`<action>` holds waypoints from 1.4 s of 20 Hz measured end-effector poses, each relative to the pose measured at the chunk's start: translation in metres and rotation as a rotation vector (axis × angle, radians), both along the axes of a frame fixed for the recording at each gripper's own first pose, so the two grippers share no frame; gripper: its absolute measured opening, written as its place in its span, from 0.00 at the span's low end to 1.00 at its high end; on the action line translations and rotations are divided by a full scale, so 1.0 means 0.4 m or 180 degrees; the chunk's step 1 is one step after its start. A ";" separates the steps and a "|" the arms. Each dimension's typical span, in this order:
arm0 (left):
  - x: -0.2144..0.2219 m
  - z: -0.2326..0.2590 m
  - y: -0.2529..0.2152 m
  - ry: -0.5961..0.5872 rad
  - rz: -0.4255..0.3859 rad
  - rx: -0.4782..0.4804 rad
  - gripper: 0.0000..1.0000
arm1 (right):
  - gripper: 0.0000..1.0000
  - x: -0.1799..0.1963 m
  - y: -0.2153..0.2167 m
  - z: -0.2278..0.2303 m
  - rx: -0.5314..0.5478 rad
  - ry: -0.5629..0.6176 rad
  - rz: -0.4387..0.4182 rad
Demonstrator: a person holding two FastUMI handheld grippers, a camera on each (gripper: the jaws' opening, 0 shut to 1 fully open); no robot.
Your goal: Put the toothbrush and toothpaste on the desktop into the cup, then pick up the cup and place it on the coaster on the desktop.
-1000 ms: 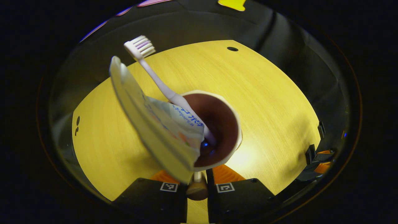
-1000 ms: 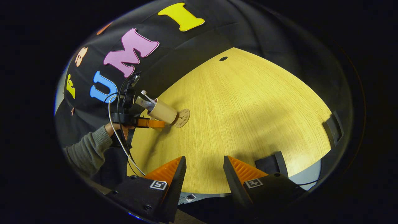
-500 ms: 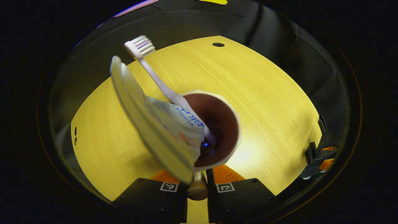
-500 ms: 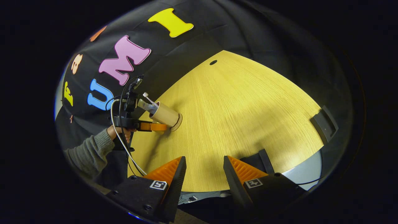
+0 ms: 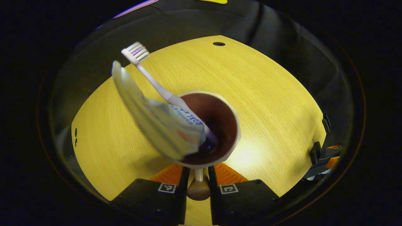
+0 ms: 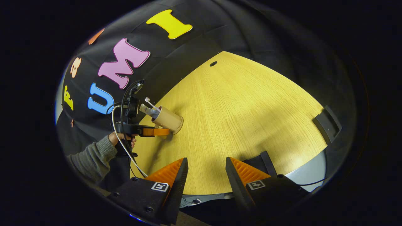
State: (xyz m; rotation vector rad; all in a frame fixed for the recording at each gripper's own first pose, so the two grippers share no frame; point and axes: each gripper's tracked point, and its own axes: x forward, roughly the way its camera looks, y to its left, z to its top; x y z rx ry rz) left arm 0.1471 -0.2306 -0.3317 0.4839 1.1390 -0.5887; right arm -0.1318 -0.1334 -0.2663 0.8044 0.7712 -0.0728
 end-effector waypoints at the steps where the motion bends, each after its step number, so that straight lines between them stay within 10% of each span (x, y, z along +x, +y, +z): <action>1: -0.008 0.005 0.001 -0.0002 -0.0015 -0.0020 0.55 | 0.75 0.003 0.005 -0.002 0.0001 0.0004 0.0009; 3: -0.011 0.014 0.008 -0.0019 -0.0031 -0.0036 0.83 | 0.75 0.005 0.011 -0.003 0.0004 0.0006 0.0024; 5: -0.015 0.027 0.024 -0.0113 -0.0017 -0.0037 0.89 | 0.75 0.011 0.014 -0.001 0.0007 0.0003 0.0039; 28: -0.312 0.248 0.333 -0.0845 0.1067 -0.1171 0.91 | 0.75 0.141 0.191 -0.017 0.0028 0.0053 0.0806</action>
